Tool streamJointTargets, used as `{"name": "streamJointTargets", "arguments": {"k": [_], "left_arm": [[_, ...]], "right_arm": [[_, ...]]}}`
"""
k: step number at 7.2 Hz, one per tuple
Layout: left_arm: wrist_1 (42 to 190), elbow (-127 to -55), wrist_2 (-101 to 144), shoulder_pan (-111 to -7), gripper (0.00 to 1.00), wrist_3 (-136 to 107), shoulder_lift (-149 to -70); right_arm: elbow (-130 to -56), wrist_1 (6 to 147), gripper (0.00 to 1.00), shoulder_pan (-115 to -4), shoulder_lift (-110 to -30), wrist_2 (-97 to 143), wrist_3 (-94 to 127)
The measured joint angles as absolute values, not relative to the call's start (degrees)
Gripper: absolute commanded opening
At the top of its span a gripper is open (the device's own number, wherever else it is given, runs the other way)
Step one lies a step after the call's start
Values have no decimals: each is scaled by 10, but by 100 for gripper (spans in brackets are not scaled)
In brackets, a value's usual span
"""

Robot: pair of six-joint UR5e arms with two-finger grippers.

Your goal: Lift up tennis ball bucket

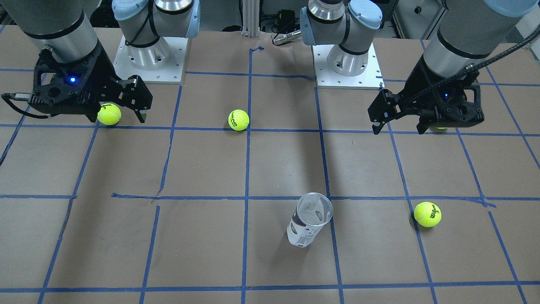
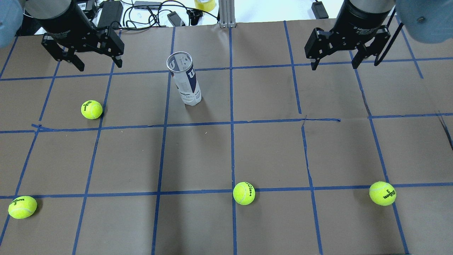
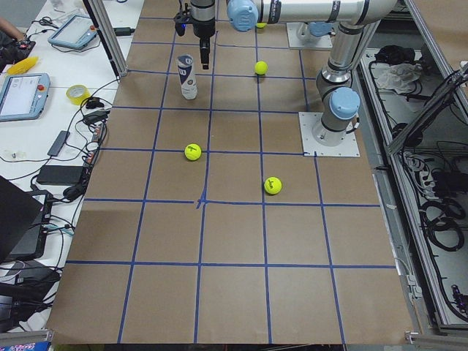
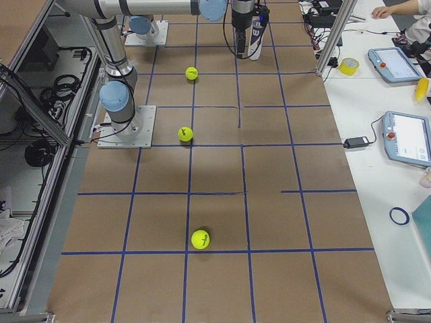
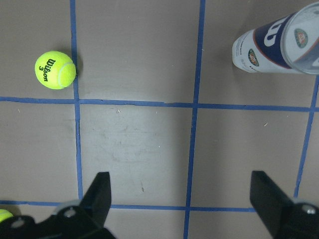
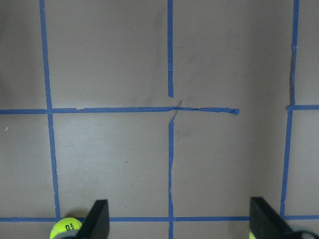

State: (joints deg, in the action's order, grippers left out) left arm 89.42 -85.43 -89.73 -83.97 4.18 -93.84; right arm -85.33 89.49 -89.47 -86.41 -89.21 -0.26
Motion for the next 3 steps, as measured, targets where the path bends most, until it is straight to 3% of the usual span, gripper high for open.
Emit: {"name": "streamJointTargets", "arguments": {"k": [3], "left_arm": [[894, -863, -896, -840, 100, 46, -930]], "right_arm": [[-853, 895, 100, -895, -864, -892, -2]]}}
